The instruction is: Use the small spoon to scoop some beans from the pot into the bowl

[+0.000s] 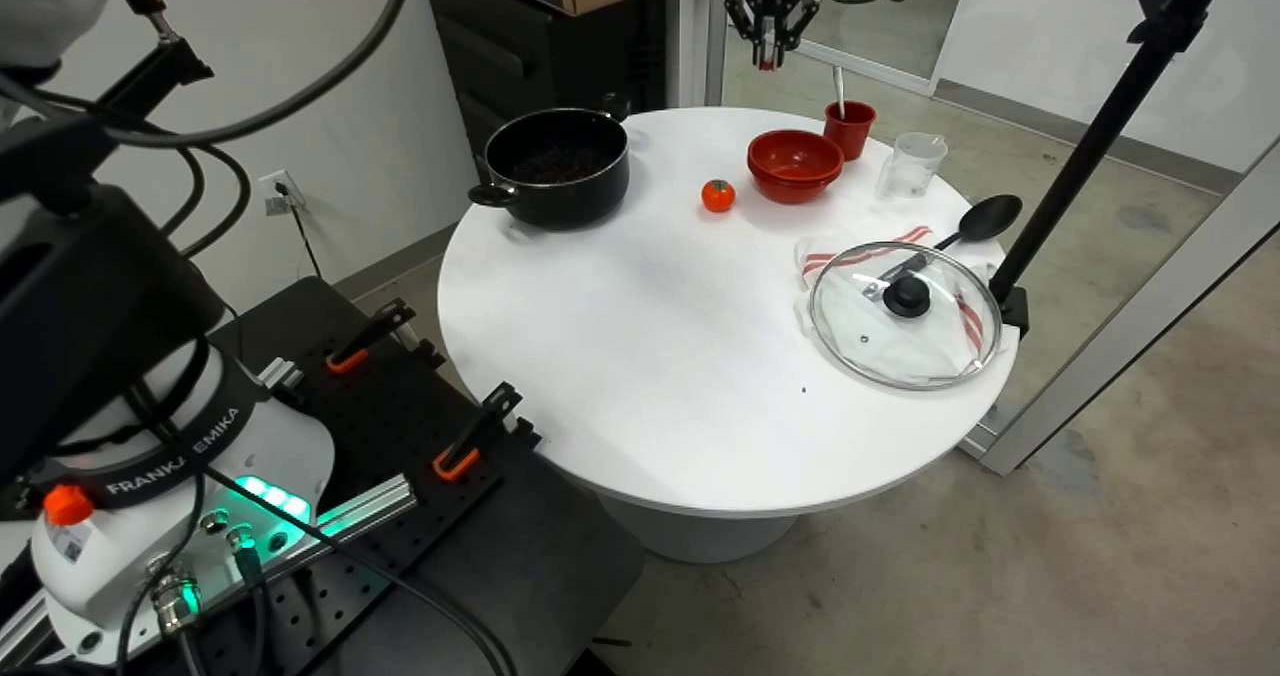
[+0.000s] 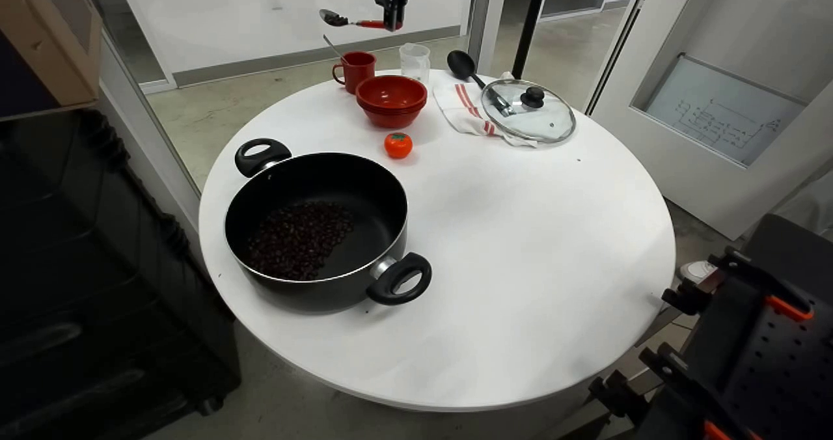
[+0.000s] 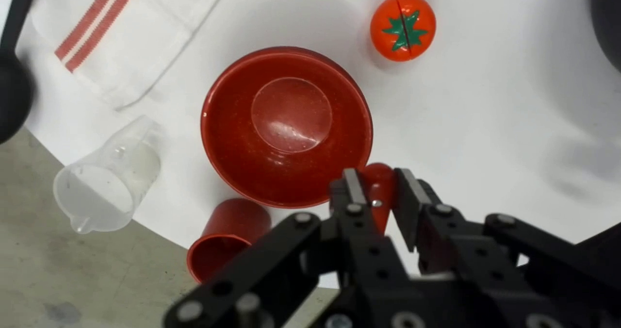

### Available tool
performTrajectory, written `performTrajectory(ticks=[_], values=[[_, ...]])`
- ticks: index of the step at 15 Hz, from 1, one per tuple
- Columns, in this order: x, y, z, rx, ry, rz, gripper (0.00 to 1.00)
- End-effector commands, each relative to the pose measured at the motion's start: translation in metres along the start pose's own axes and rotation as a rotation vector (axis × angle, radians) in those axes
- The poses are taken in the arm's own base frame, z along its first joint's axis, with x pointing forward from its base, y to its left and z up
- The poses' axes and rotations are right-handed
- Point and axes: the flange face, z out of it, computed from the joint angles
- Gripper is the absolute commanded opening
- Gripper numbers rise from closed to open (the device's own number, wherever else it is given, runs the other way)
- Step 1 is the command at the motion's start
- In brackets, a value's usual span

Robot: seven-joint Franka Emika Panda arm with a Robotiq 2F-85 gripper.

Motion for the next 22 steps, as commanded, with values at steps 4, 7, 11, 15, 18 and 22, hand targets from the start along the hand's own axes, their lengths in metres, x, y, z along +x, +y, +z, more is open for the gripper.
performTrajectory(ticks=[4, 7, 11, 15, 18, 22], values=[[-0.009, 0.026, 0.005, -0.042, -0.062, 0.014, 0.05], [-0.015, 0.033, 0.003, -0.049, -0.094, 0.011, 0.05], [-0.019, 0.047, 0.003, -0.074, -0.109, 0.01, 0.05], [-0.023, 0.057, 0.004, -0.099, -0.12, -0.016, 0.05], [-0.025, 0.059, 0.004, -0.103, -0.132, -0.033, 0.05], [-0.028, 0.061, 0.002, -0.115, -0.162, -0.071, 0.05]])
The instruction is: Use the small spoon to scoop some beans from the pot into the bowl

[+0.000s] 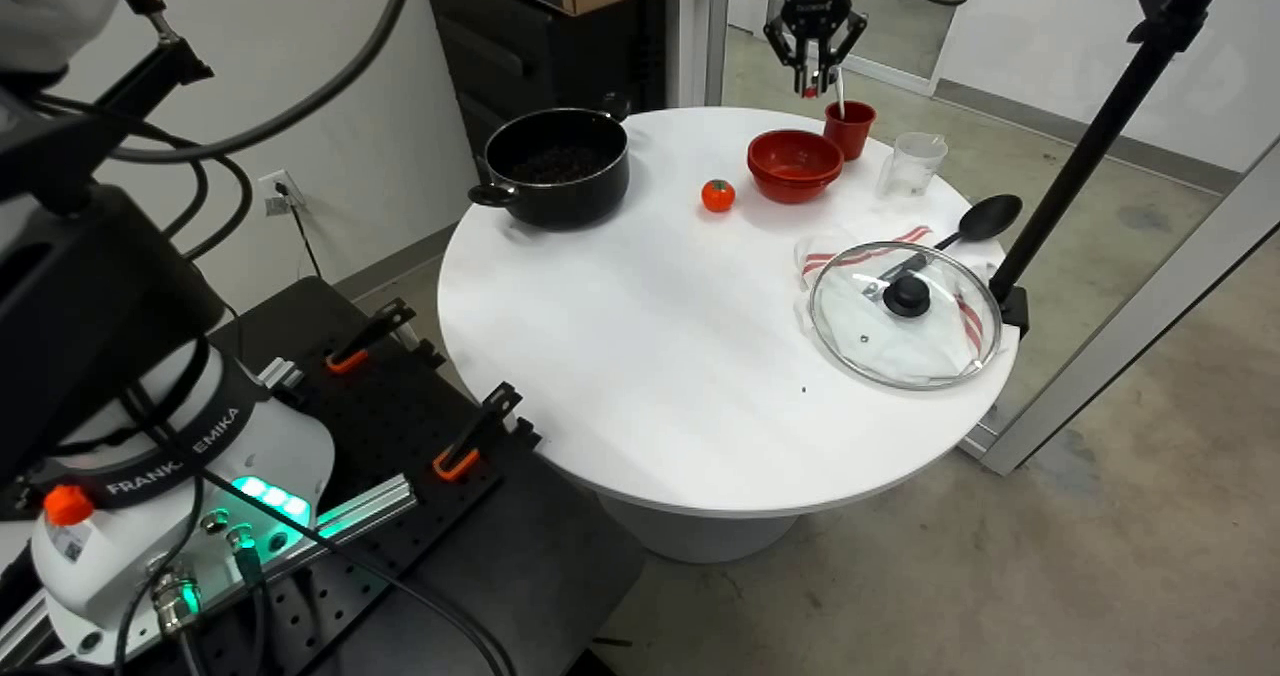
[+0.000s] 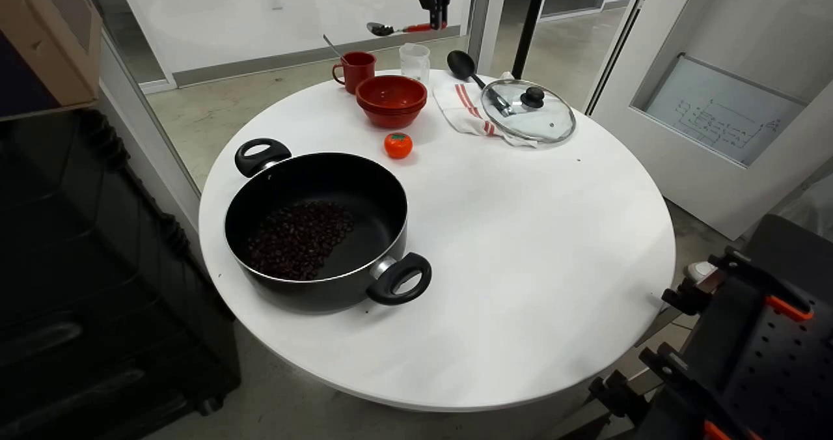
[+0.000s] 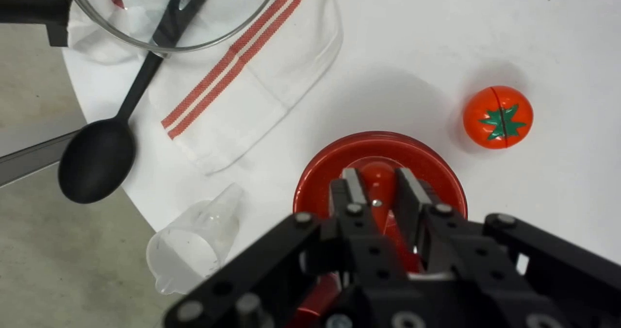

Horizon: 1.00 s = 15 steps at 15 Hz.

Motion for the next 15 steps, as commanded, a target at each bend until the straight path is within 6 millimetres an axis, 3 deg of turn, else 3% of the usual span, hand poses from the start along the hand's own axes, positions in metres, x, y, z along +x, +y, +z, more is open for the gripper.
performTrajectory(ticks=[1, 15], values=[[0.001, 0.007, -0.006, -0.025, -0.03, -0.05, 0.05], [0.013, 0.023, -0.024, -0.139, -0.007, -0.131, 0.05]])
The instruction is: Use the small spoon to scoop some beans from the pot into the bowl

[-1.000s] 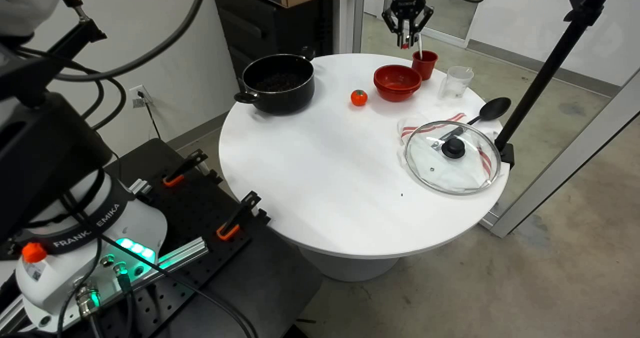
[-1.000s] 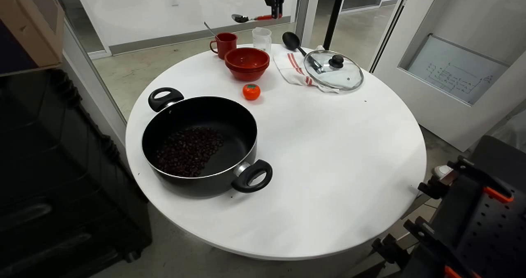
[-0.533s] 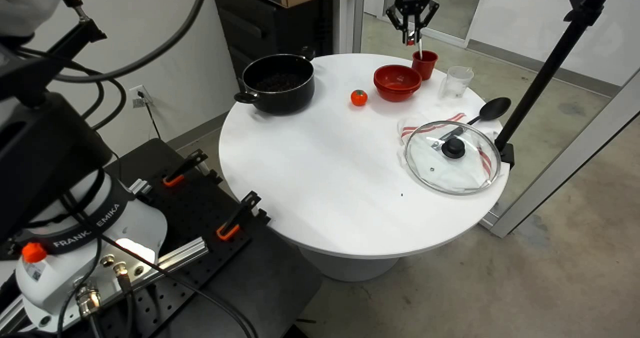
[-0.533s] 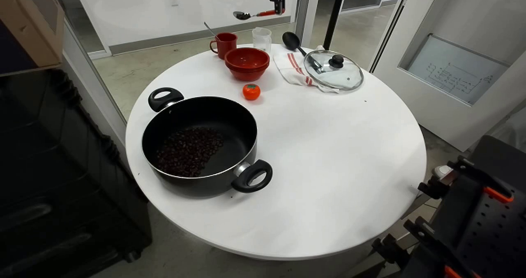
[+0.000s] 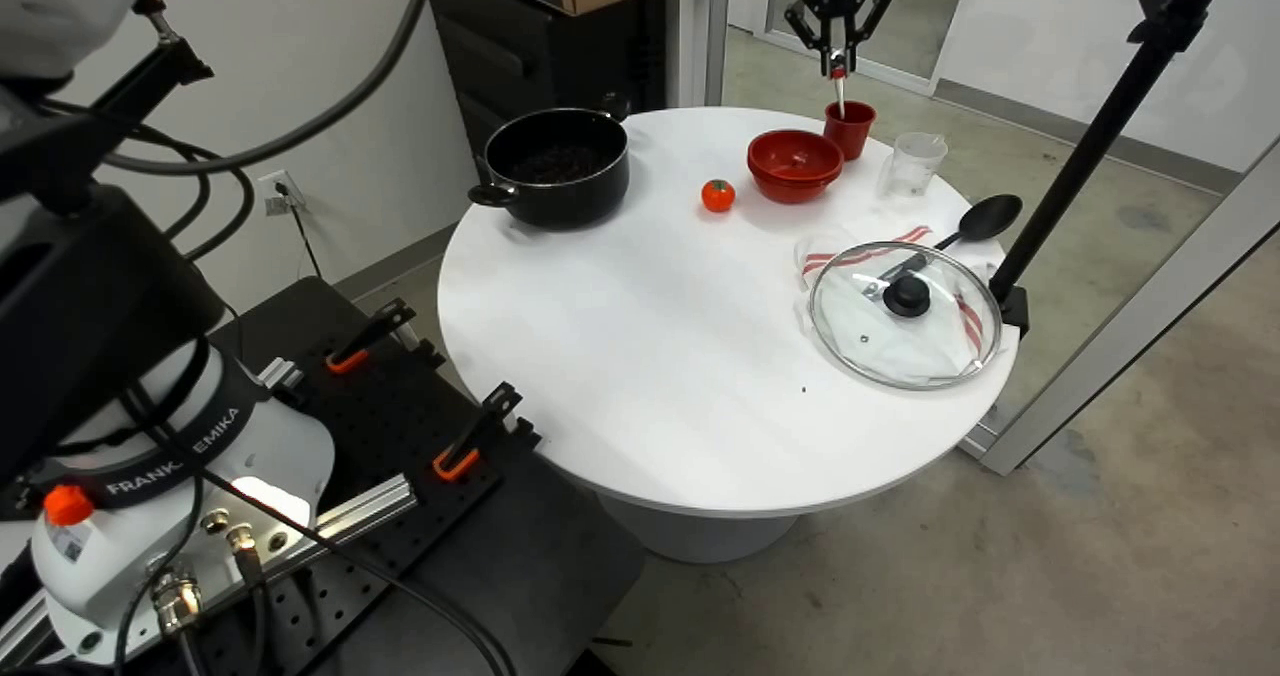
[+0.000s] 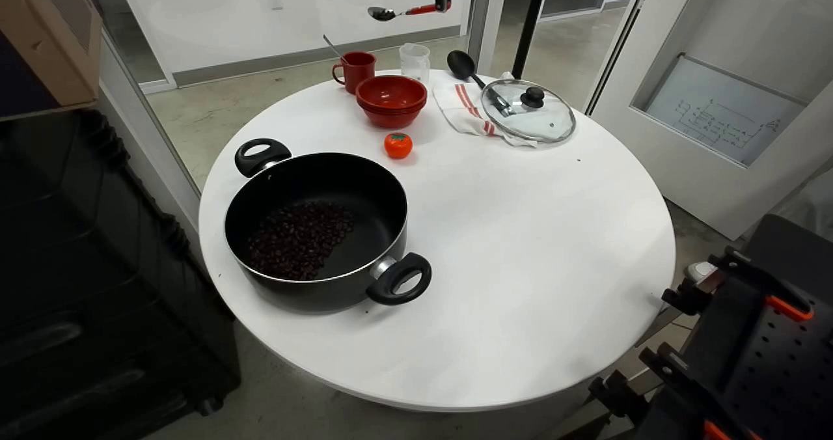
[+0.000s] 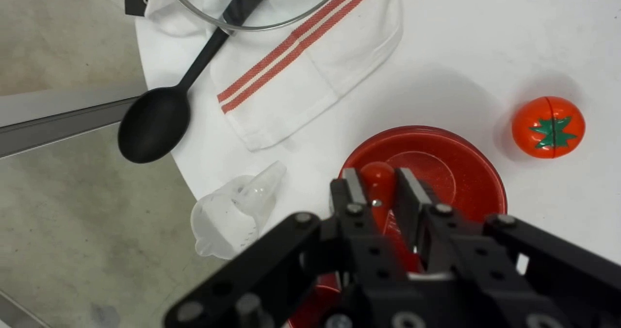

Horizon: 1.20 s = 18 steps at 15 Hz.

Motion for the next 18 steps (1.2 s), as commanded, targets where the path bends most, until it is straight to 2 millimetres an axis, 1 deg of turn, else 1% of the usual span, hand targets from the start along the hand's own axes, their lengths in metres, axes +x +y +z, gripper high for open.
performTrajectory(ticks=[1, 4, 5, 6, 8, 11, 15, 18], values=[[0.006, 0.007, -0.003, -0.046, -0.014, -0.041, 0.05], [0.006, 0.007, -0.002, -0.066, -0.017, -0.047, 0.05], [0.01, 0.019, -0.015, -0.096, 0.003, -0.025, 0.05], [0.011, 0.013, -0.007, -0.095, 0.0, -0.04, 0.05], [0.011, 0.011, -0.007, -0.111, 0.005, -0.046, 0.05], [0.011, -0.005, 0.003, -0.125, -0.005, -0.069, 0.05], [0.006, -0.034, 0.028, -0.126, -0.019, -0.097, 0.05], [0.005, -0.041, 0.034, -0.114, -0.045, -0.104, 0.05]])
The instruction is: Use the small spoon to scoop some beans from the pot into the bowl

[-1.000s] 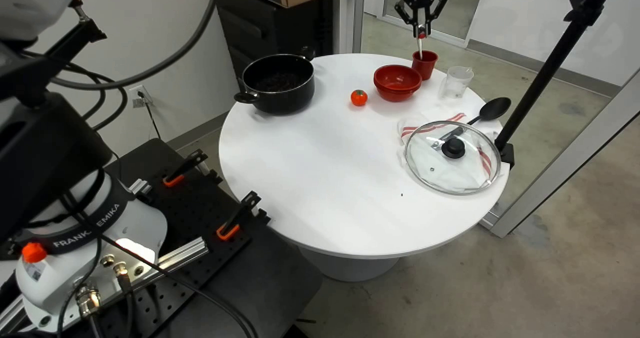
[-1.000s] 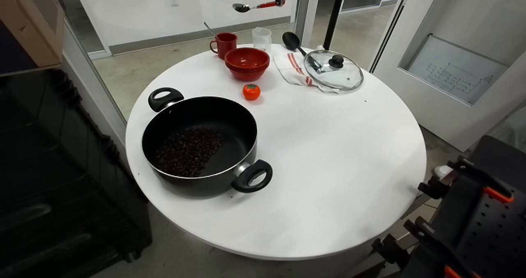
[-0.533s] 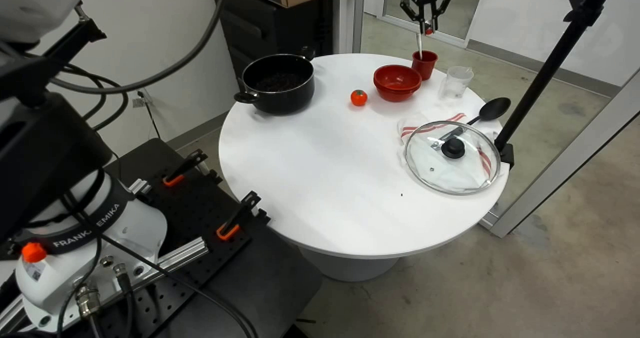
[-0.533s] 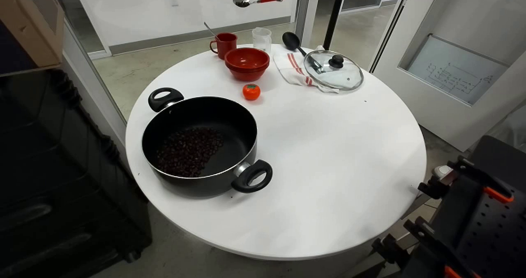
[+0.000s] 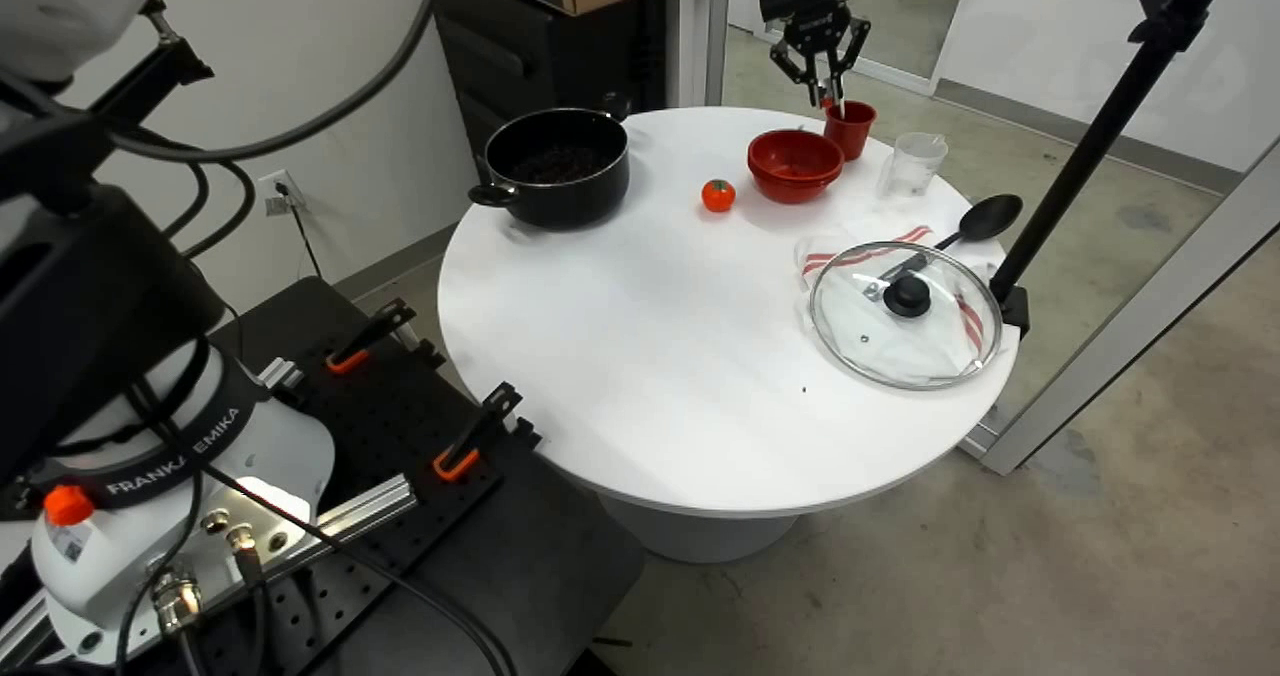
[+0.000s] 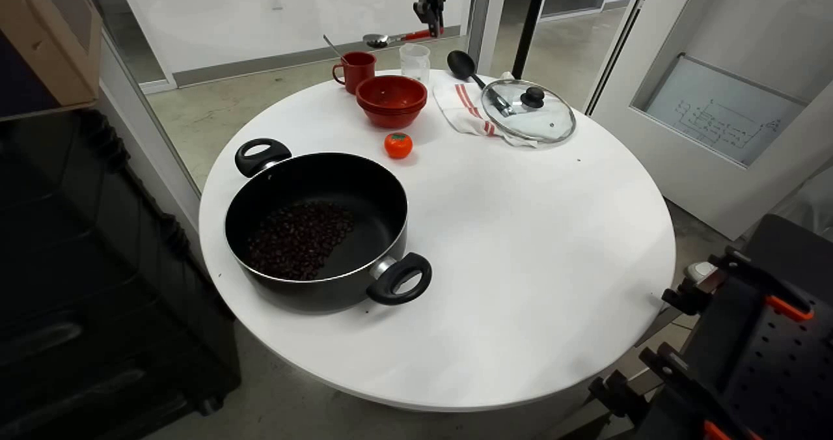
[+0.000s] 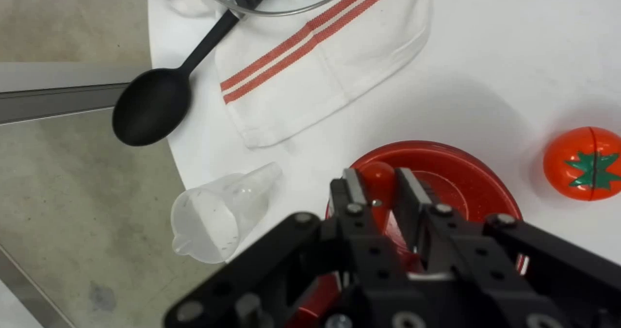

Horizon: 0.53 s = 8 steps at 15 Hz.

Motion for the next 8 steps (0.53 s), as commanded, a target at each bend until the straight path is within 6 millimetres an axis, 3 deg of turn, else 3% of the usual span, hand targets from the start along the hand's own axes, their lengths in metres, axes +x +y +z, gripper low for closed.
performTrajectory(ticks=[1, 8], values=[[-0.006, -0.002, -0.009, -0.01, -0.029, -0.003, 0.05], [-0.005, 0.018, -0.025, -0.039, -0.052, 0.01, 0.05]])
